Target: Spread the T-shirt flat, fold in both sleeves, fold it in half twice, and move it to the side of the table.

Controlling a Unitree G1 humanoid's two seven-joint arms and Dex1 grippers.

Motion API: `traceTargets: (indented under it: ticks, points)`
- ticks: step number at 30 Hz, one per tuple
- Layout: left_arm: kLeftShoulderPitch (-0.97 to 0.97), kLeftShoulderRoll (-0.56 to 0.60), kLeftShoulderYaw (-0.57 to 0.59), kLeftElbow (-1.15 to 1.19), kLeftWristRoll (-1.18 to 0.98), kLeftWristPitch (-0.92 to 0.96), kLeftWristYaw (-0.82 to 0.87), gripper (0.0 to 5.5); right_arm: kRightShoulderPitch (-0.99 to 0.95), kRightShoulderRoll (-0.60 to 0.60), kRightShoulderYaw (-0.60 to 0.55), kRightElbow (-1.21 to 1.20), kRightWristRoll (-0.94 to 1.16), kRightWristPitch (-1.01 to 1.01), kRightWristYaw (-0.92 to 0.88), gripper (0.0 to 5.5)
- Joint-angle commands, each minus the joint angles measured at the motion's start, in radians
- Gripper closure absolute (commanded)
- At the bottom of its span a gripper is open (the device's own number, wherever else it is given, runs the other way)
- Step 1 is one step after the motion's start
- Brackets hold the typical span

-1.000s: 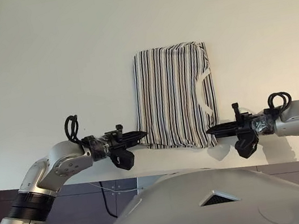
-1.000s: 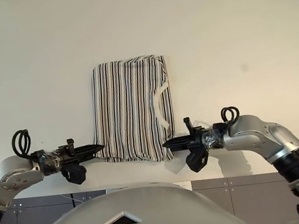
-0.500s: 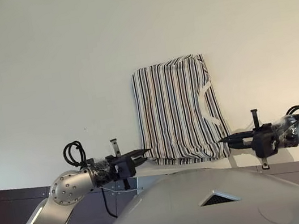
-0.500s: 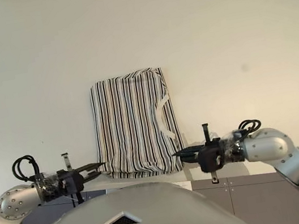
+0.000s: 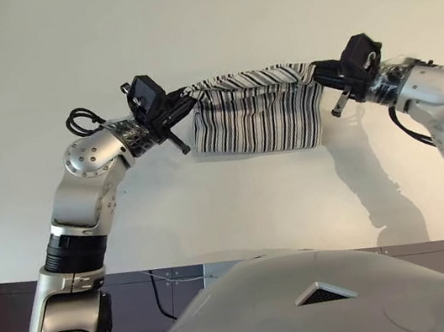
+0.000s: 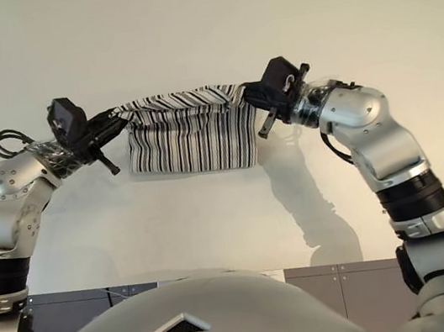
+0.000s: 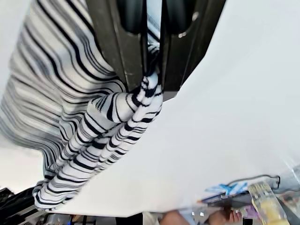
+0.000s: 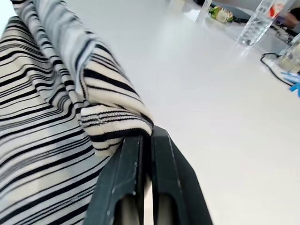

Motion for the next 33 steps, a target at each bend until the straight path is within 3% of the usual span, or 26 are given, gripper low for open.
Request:
traceTargets:
  ticks: [1,8,13,17,22,26,29,31,33]
  points:
    - [-0.023,-0.047,-0.01,0.119,0.115,-0.077,0.017,5.02,-0.014,0.039,0.028,0.042,-0.118,-0.044,-0.008,5.14]
    - [-0.221,-0.194,0.068,0.398,0.196,-0.194,0.116,4.16,-0.161,0.208,-0.053,0.188,-0.221,-0.026,-0.17,3.98]
    - [-0.297,-0.228,0.098,0.583,0.258,-0.206,0.169,4.16,-0.223,0.326,-0.047,0.153,-0.158,0.03,-0.11,3.94]
    - [-0.181,-0.298,0.234,0.495,0.229,-0.161,0.39,4.16,-0.094,0.36,0.104,0.105,-0.176,0.088,-0.009,3.94]
    - [-0.155,-0.489,0.41,0.313,0.159,-0.119,0.714,4.16,-0.092,0.454,0.171,0.302,-0.304,0.227,-0.136,3.94]
    - [-0.201,-0.572,0.453,0.205,0.154,-0.112,0.837,4.16,-0.199,0.491,0.077,0.462,-0.325,0.273,-0.243,3.94]
    - [-0.175,-0.606,0.545,0.089,0.135,-0.083,0.962,4.16,-0.396,0.538,-0.122,0.76,-0.28,0.217,-0.491,3.94]
    - [-0.204,-0.604,0.577,0.05,0.131,-0.061,1.002,4.16,-0.515,0.512,-0.282,0.976,-0.222,0.146,-0.681,3.94]
    - [-0.242,-0.603,0.596,0.042,0.114,-0.056,1.012,4.16,-0.578,0.457,-0.366,1.124,-0.194,0.089,-0.769,3.94]
